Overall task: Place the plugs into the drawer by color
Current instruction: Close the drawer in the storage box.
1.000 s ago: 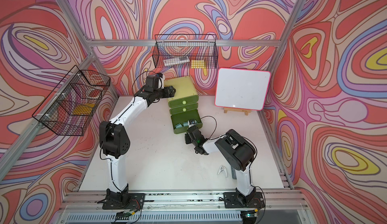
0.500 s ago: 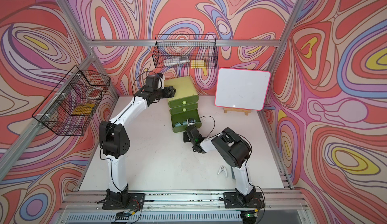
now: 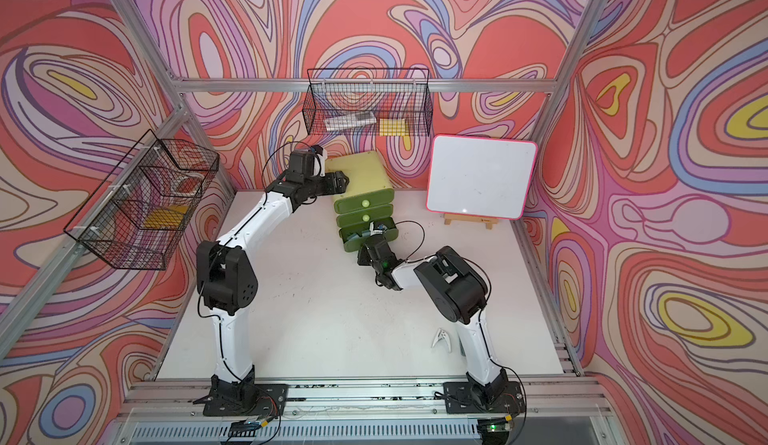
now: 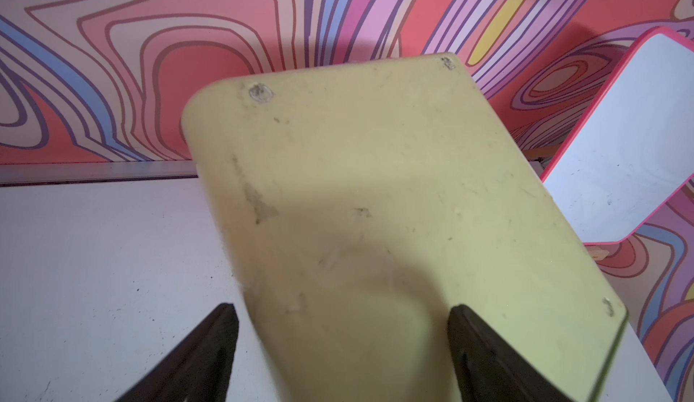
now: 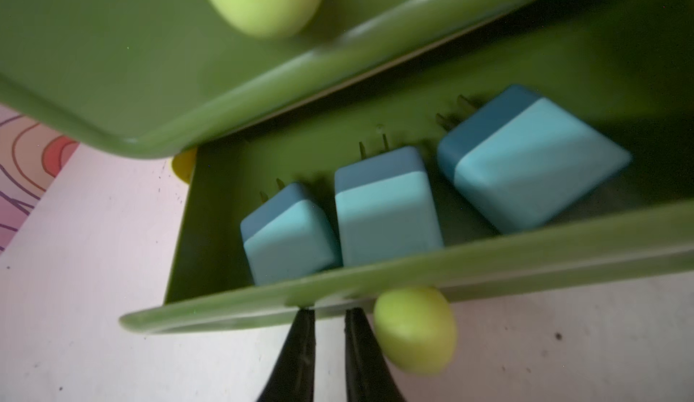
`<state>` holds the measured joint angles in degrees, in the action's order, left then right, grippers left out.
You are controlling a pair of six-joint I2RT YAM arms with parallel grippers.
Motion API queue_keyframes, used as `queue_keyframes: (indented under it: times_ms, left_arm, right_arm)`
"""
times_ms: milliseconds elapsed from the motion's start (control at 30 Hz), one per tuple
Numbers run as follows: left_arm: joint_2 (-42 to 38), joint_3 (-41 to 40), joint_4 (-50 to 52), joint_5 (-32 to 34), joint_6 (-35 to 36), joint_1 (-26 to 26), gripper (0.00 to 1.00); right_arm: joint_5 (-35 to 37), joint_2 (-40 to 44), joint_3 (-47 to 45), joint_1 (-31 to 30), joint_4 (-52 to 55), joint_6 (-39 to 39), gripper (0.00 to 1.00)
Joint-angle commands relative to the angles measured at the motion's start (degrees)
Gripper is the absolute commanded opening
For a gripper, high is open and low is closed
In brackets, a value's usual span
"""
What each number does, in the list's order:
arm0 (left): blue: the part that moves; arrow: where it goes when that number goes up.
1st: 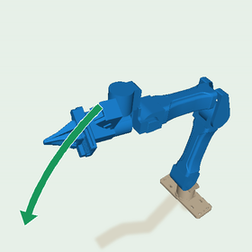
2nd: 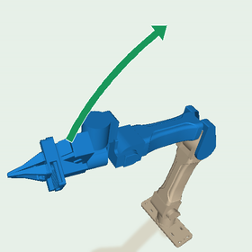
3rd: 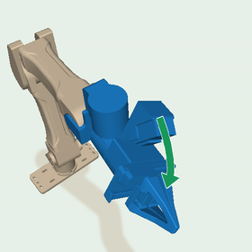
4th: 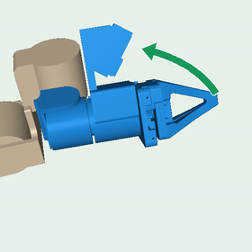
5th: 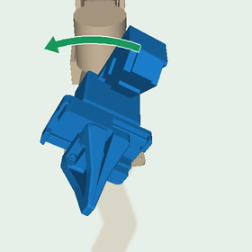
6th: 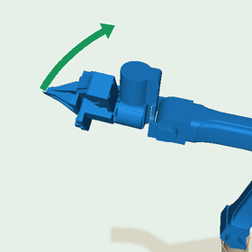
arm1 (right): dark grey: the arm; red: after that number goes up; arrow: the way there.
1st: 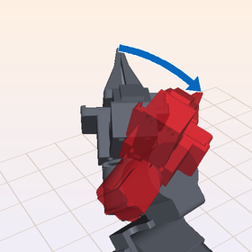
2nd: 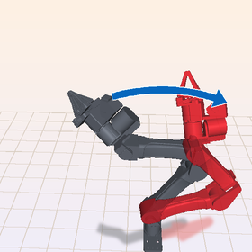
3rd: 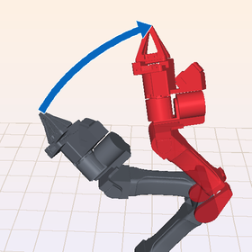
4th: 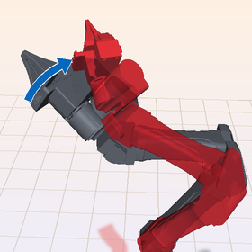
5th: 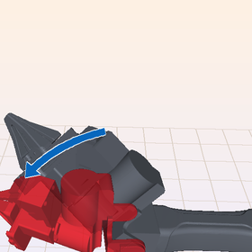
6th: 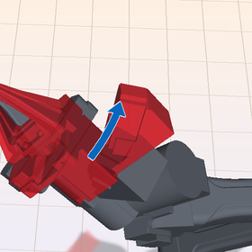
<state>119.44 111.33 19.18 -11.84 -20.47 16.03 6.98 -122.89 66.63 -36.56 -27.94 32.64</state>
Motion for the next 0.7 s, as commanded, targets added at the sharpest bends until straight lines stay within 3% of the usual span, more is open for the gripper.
queue_keyframes:
  times_ms: [0,500,667]
  left_arm:
    - [-1.44,-1.67,4.46,-0.20,0.17,-0.21,0.86]
    - [-3.72,-4.19,3.44,-0.36,-0.27,0.05,0.86]
    - [-6.25,-2.65,3.93,-1.88,-2.65,0.05,0.88]
  right_arm:
    - [-2.28,-2.82,3.42,0.91,-2.13,4.06,0.18]
    - [-6.17,-11.10,14.02,2.41,-4.63,10.72,0.18]
    - [-12.09,-4.33,8.60,3.28,-6.99,11.14,0.19]
